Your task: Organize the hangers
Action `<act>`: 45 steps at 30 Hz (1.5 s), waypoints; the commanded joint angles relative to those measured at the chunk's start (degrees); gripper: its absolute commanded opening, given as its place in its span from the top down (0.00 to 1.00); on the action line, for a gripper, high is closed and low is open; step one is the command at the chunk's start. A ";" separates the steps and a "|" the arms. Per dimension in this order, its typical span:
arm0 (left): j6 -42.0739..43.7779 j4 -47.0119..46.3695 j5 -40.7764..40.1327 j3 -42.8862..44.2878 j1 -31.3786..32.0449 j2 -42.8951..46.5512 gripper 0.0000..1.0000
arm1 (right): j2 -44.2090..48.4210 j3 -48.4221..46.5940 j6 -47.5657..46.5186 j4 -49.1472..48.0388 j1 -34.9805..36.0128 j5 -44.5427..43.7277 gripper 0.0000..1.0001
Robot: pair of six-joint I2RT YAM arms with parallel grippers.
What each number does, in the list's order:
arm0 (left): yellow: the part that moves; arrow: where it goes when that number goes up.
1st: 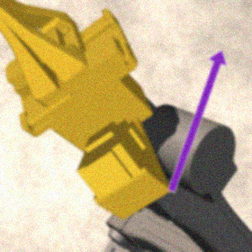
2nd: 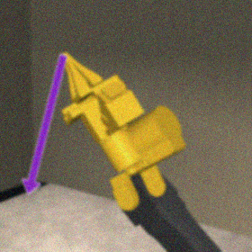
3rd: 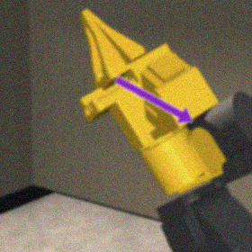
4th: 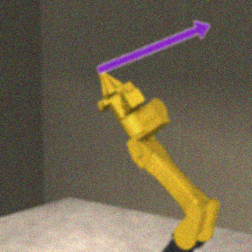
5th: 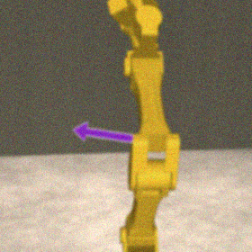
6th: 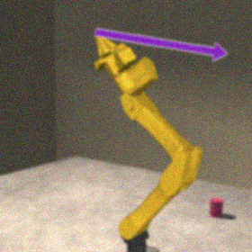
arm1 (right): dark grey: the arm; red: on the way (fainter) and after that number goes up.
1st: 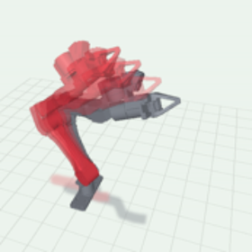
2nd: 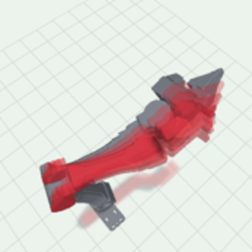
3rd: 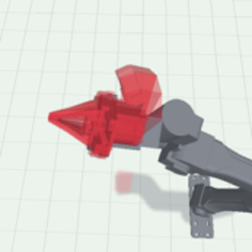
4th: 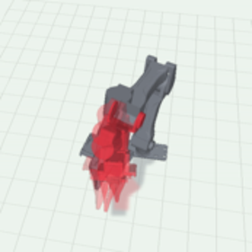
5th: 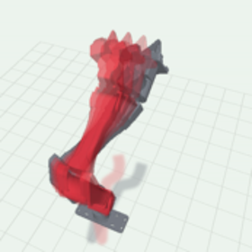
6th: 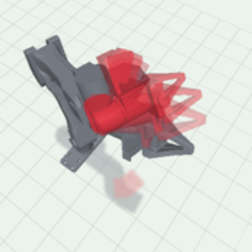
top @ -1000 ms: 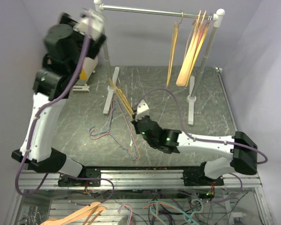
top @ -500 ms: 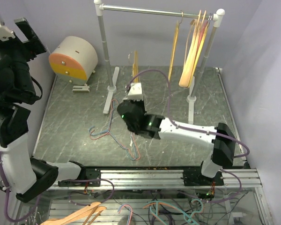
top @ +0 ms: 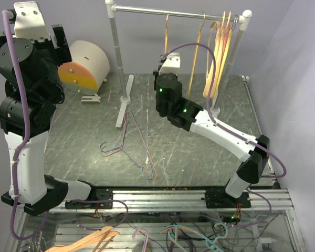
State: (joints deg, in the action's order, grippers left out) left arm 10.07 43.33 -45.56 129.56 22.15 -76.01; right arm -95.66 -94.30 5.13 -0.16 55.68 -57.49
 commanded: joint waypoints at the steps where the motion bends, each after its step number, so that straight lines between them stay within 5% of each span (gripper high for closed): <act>1: 0.68 -0.92 -1.28 -0.18 -0.54 1.29 0.02 | -2.34 -6.45 -1.68 -1.02 -2.19 2.45 1.00; 27: 6.02 -5.92 -7.88 -2.99 -0.70 2.88 0.02 | -10.37 -20.66 3.39 8.62 -13.50 9.79 1.00; 45: 5.16 -4.68 -6.05 -3.70 -1.21 2.71 0.02 | -6.23 -15.41 9.93 12.85 -17.44 12.15 1.00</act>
State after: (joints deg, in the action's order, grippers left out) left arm 14.81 39.83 -51.66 126.15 21.54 -73.60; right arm -105.73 -110.67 13.32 12.97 38.70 -45.67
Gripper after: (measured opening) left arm 0.980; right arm 0.053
